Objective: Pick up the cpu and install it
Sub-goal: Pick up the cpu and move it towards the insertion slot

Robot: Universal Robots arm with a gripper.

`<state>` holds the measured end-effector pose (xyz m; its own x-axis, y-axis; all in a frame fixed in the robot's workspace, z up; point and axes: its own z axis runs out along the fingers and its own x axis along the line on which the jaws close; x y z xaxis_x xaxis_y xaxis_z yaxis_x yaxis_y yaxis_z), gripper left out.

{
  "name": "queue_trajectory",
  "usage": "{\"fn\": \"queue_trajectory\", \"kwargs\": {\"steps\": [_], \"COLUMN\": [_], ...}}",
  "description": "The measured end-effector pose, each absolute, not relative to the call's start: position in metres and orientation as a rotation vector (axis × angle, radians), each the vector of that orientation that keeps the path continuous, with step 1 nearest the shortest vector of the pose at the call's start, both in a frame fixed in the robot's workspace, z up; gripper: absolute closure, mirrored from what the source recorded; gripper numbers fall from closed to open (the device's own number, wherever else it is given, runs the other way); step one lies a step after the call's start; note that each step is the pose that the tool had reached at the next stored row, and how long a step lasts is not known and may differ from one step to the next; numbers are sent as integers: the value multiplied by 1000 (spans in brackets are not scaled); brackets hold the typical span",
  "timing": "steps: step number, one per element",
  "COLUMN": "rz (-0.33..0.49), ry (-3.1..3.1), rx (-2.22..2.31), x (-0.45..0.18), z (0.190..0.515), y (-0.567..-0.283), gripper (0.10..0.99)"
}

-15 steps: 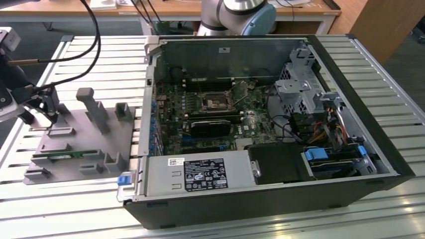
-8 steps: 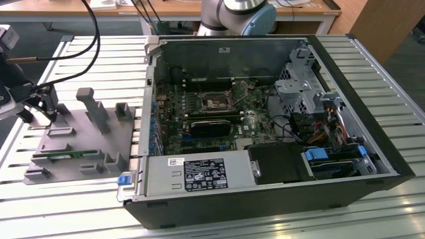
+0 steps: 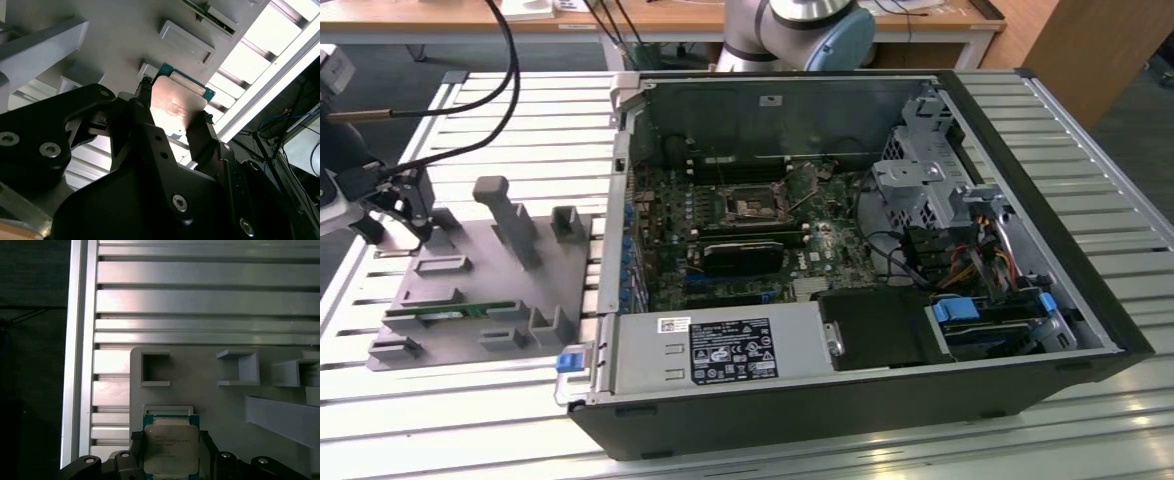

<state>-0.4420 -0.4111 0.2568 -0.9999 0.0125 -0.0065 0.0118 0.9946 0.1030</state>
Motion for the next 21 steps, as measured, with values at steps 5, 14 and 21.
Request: {"fn": "queue_trajectory", "kwargs": {"steps": [5,14,21], "rz": [164,168,170], "ry": [3130,3130,3130], "rx": [19,19,19], "x": [-442,-442,-442], "z": [260,265,272], "y": [-411,-411,-411], "gripper": [557,557,557]}}
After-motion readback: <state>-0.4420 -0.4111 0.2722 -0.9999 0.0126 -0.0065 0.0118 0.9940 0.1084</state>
